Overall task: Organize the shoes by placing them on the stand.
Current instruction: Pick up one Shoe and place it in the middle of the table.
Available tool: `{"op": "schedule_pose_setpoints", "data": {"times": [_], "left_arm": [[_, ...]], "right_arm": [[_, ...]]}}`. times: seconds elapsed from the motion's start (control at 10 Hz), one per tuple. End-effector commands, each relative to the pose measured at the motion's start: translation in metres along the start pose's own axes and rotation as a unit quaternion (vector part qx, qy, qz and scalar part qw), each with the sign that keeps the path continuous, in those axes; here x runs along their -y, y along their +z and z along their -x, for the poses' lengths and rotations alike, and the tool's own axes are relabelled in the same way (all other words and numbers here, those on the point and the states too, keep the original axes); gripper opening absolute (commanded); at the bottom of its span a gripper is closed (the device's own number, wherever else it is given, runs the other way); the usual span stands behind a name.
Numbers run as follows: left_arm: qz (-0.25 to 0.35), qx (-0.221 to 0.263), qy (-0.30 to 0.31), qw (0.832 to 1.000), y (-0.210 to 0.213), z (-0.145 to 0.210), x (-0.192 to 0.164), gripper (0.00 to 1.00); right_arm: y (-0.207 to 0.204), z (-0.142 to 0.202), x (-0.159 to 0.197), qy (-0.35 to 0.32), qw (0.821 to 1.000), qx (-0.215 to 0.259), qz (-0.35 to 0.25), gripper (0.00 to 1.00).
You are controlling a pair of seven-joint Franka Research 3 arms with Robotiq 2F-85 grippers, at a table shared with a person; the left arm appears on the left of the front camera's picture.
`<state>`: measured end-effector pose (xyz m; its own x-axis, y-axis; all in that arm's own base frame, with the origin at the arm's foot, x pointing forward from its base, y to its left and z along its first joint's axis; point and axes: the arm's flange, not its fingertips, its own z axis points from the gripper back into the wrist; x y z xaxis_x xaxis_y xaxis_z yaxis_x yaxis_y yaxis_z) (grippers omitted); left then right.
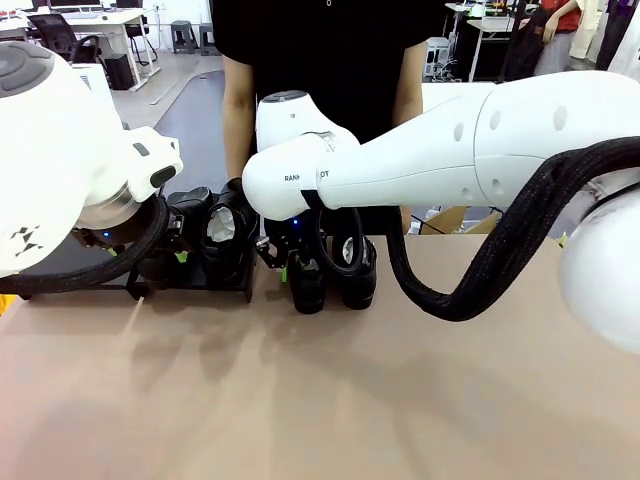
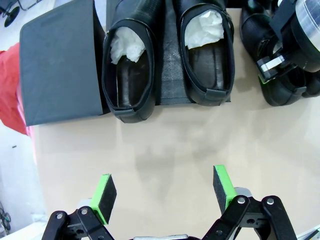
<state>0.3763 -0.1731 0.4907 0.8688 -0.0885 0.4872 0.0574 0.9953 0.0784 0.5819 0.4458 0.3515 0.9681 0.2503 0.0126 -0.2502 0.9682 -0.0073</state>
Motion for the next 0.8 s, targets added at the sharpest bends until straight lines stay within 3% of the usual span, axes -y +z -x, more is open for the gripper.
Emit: {"op": "schedule_pose_setpoints", "data": {"times": [0.0, 0.4, 0.5, 0.7], "left_arm": [[-0.001, -0.003, -0.006, 1.0, 0.001, -0.002, -0.003, 1.0], [-0.001, -0.003, -0.006, 1.0, 0.001, -0.002, -0.003, 1.0], [-0.001, -0.003, -0.006, 1.0, 0.001, -0.002, -0.003, 1.0], [-0.001, -0.003, -0.006, 1.0, 0.001, -0.002, -0.003, 1.0]], "right_arm": [[0.005, -0.007, 0.0, -0.008, 1.0, -0.003, 0.001, 0.0], [0.015, -0.001, 0.008, -0.043, 0.999, 0.0, -0.027, 0.0], [0.0, -0.001, 0.003, -0.005, 1.0, -0.001, -0.002, 0.0], [0.0, -0.001, 0.003, -0.005, 1.0, -0.001, -0.002, 0.0]]}}
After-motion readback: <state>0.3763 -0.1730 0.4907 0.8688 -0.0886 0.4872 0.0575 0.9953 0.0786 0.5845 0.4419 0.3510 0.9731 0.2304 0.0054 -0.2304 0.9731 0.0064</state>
